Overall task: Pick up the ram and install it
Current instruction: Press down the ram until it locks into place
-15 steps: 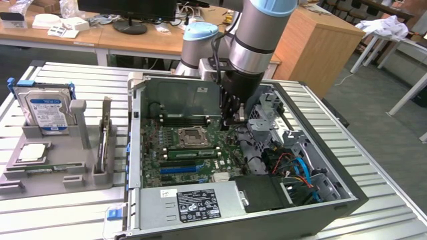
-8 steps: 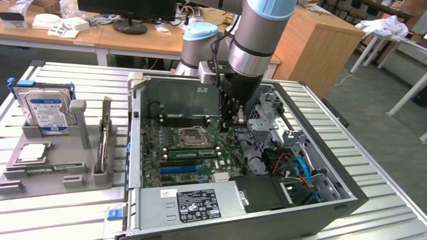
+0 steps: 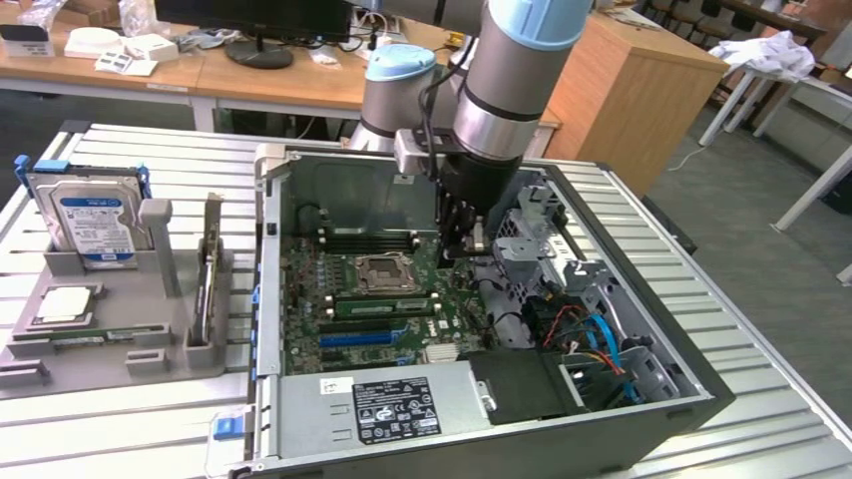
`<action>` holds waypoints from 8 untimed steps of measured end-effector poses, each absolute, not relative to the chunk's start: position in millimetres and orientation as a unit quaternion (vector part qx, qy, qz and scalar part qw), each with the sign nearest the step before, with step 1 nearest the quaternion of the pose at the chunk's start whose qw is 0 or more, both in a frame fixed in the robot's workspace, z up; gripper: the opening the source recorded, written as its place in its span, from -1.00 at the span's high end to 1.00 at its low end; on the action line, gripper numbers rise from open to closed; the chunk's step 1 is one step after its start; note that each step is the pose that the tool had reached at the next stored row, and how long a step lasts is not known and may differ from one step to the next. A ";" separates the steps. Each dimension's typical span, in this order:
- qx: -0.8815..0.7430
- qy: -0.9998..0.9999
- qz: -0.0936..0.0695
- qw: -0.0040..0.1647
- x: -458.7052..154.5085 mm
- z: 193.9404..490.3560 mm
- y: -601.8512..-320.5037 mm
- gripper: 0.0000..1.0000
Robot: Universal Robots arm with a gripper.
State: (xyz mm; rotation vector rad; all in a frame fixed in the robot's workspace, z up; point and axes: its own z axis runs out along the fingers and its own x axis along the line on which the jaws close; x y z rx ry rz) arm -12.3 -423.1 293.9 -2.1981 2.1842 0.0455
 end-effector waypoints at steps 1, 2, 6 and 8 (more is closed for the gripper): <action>-0.709 0.705 0.015 0.021 -12.3 293.1 -423.1 0.79; -0.709 0.705 0.015 0.021 -12.3 292.3 -423.1 0.79; -0.709 0.705 0.015 0.021 -12.3 289.6 -423.1 0.79; -0.709 0.705 0.015 0.021 -12.3 288.2 -423.1 0.79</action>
